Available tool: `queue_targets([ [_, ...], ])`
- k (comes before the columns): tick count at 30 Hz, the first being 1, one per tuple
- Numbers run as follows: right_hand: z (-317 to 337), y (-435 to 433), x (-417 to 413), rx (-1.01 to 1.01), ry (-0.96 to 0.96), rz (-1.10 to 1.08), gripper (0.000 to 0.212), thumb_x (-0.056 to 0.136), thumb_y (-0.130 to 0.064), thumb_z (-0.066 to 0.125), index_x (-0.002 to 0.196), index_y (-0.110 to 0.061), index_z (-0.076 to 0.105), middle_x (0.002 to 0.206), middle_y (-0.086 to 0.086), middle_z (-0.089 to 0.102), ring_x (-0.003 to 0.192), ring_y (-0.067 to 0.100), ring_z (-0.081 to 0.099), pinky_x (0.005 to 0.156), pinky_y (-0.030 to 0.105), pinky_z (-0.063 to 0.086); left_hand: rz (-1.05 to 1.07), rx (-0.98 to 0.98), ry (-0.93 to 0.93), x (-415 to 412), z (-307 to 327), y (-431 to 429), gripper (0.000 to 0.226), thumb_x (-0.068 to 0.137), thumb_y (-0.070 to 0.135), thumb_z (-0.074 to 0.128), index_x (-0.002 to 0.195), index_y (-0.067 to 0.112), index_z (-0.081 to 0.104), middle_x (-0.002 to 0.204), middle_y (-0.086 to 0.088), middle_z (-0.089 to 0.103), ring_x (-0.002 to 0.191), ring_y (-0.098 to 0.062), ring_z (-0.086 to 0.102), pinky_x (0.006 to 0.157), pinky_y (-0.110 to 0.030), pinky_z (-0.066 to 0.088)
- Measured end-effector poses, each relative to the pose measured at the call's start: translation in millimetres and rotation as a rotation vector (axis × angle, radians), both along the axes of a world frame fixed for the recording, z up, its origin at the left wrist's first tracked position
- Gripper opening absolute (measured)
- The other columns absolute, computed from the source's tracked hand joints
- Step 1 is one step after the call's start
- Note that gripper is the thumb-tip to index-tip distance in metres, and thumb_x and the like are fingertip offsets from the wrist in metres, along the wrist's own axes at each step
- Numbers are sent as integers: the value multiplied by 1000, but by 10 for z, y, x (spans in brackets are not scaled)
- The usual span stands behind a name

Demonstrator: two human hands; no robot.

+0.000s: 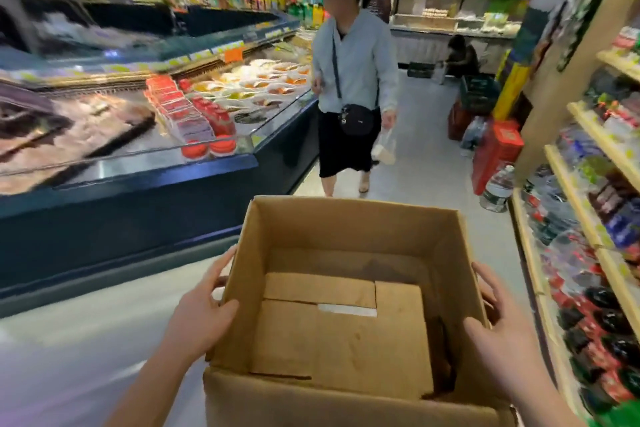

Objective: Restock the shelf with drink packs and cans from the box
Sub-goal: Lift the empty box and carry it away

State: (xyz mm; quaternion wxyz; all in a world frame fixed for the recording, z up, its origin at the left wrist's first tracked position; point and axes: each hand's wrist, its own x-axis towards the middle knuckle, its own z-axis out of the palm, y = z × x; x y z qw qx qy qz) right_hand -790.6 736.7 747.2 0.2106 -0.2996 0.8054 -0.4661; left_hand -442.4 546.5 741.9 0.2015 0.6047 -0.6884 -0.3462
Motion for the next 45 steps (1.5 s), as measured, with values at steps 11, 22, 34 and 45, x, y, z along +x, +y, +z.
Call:
queue_targets([
  [11,-46,-1212,583,-24,-67,219,86,83,13,63,137,-52,49,127,-9,59,103,4,61,85,29,47,153,-17,4,933,29,-494,72,101,20,56,151,57,20,143,0,57,102,-22,70,90,-44,60],
  [22,-5,-2064,460,47,-85,386,85,81,16,62,144,-41,53,128,-2,61,117,22,60,103,40,46,354,-11,49,981,-231,-594,80,97,23,58,123,85,17,129,17,57,90,-13,72,81,-29,61],
  [34,-85,-2576,253,116,-104,523,85,82,13,64,142,-46,52,130,-1,62,112,24,63,94,35,49,503,68,155,810,-457,-519,74,94,25,61,131,80,29,127,15,59,98,-21,71,78,-41,64],
  [45,-239,-3041,211,169,-156,653,84,86,19,59,148,-37,49,134,3,59,114,23,58,93,35,48,595,116,248,778,-630,-516,80,77,30,58,137,75,31,122,10,65,87,-20,77,71,-44,64],
])
